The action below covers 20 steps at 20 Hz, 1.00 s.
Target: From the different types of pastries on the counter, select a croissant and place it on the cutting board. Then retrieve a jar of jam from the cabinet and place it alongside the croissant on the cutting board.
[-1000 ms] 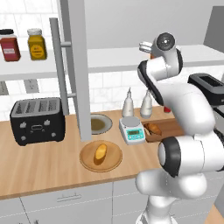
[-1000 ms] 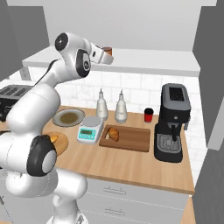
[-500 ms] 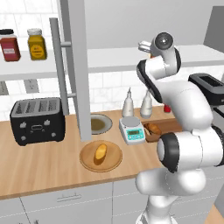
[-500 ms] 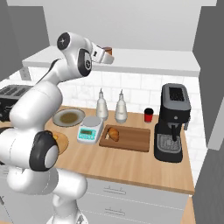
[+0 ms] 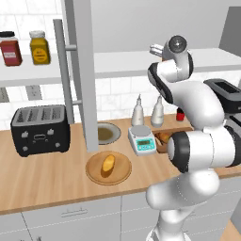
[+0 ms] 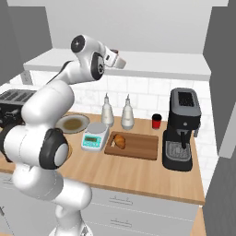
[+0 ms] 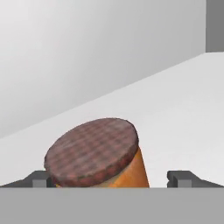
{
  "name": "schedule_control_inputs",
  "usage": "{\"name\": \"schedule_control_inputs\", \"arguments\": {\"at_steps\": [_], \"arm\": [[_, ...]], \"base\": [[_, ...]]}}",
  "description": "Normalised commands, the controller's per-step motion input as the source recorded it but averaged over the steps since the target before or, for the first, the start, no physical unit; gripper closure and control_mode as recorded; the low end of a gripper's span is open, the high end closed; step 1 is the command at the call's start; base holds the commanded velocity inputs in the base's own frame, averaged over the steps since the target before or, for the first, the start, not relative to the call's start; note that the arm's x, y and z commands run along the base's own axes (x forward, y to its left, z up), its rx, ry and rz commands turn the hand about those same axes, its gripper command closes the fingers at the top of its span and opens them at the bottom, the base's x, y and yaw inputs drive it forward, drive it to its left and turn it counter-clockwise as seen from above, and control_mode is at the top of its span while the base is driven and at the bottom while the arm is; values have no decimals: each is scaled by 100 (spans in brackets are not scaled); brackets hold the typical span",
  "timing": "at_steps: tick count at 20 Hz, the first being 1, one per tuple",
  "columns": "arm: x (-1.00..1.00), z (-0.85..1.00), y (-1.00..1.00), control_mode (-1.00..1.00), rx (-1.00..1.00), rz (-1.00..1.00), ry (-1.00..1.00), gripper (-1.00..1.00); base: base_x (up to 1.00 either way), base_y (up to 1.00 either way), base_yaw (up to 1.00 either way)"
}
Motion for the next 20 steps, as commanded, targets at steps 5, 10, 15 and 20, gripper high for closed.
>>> {"name": "schedule_control_inputs", "arguments": {"at_steps": [5, 10, 15, 20], "arm": [[30, -29, -1, -100, 3, 2, 2, -100], [21, -18, 0, -100, 2, 2, 1, -100], [17, -20, 0, -100, 1, 1, 6, 100], [-8, 1, -2, -100, 1, 0, -1, 100]], "base": [[0, 0, 0], [0, 0, 0], [0, 0, 0], [0, 0, 0]]}}
